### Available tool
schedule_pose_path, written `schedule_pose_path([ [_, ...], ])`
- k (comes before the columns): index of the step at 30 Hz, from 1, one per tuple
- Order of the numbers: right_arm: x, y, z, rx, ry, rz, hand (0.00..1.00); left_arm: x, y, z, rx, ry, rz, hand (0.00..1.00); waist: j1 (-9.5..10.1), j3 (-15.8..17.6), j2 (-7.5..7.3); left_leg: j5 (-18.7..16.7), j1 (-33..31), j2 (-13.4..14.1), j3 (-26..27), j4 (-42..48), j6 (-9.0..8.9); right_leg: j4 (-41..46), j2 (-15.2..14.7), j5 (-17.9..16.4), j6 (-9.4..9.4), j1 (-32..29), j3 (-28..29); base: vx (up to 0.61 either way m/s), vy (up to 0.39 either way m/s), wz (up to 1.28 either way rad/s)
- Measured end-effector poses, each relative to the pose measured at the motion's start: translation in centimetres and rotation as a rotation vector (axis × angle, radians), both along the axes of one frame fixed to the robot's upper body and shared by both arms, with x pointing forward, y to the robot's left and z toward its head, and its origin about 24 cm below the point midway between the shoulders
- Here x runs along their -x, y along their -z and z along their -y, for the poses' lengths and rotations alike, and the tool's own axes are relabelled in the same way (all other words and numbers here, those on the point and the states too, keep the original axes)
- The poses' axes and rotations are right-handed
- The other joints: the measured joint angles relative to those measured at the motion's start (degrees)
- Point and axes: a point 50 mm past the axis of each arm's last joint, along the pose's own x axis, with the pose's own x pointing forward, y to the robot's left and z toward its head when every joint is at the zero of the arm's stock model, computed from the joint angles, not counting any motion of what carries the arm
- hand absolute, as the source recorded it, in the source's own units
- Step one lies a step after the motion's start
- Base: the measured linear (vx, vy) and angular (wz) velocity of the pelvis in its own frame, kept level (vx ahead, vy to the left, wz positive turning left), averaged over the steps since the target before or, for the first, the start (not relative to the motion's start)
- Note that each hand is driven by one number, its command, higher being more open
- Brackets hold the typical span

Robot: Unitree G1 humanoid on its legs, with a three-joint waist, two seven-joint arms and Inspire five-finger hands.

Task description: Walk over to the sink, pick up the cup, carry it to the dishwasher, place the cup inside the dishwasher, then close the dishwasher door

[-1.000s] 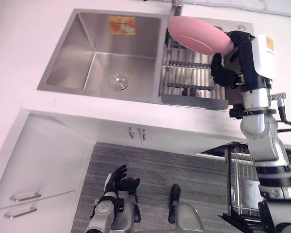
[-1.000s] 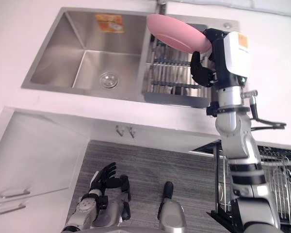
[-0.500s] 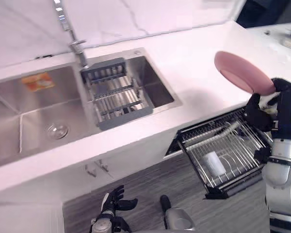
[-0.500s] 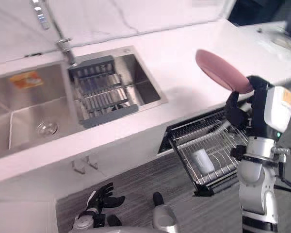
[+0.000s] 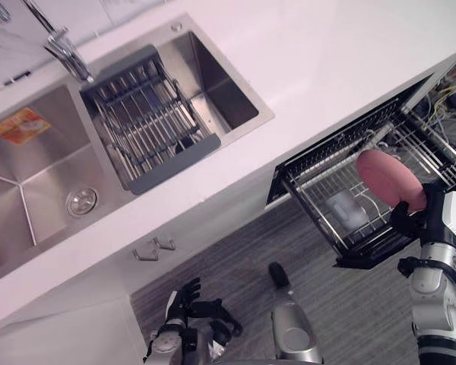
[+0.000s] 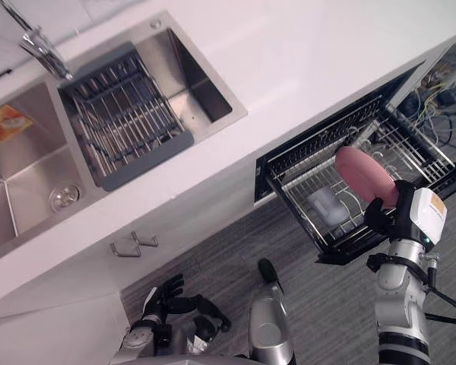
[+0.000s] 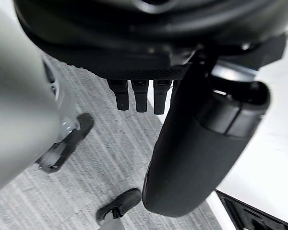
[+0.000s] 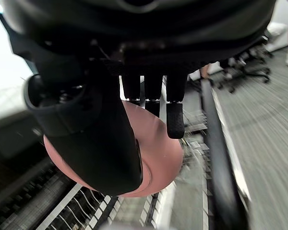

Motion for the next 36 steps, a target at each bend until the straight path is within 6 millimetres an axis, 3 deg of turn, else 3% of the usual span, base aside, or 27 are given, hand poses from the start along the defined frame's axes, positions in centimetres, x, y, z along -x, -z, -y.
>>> schedule_pose_path([
  [8,-3.3,-1.0,-0.2,-0.097,0.014,0.061,0.3,-4.3,-2.5,0.6,0.017,0.018,0.159,0.9,2.81,4.54,-0.27,-0.59,-3.66,1.32,0.4,2.69,0.43,0.97,0.52,0.71,-0.06,-3.36,0.47,-0.01,0.001,-0.01],
  [9,-3.6,-1.3,-0.3,-0.099,0.016,0.075,0.9,-4.8,-2.9,0.8,0.021,0.02,0.181,0.9,3.2,5.05,-0.24,-0.58,-3.89,1.43,0.4,2.76,0.43,1.09,0.58,0.71,-0.06,-3.62,0.47,0.0,0.0,0.0],
  [17,-4.8,-3.4,-0.1,-0.127,0.064,0.183,0.9,-6.0,-3.7,1.3,0.034,0.004,0.227,0.9,4.52,5.35,-0.13,-0.51,-5.18,1.57,0.41,2.7,0.5,1.5,0.37,0.75,0.0,-4.89,0.29,0.0,0.0,0.0],
  [23,-4.3,-4.5,0.0,-0.11,0.083,0.248,0.9,-6.1,-3.8,2.0,0.054,-0.001,0.23,0.9,5.52,5.38,-0.07,-0.31,-5.21,1.18,0.08,2.1,0.66,1.58,0.05,0.72,0.03,-4.85,-0.04,0.0,0.0,0.04],
  [30,-0.5,-7.1,-0.6,-0.05,0.126,0.447,0.9,-6.1,-3.8,2.6,0.063,-0.007,0.226,0.9,5.51,5.4,-0.12,-0.11,-5.07,1.36,-1.12,2.38,0.65,1.59,-0.06,0.66,0.09,-3.82,-1.47,0.0,-0.008,0.08],
  [36,4.5,-6.5,-1.7,-0.071,0.178,0.518,0.9,-6.0,-3.6,2.4,0.072,-0.04,0.209,0.9,5.29,5.15,-0.91,-1.02,-2.85,3.16,-1.11,4.23,-0.06,3.66,1.22,-1.35,-0.18,-2.06,-1.88,0.01,-0.013,-0.03],
])
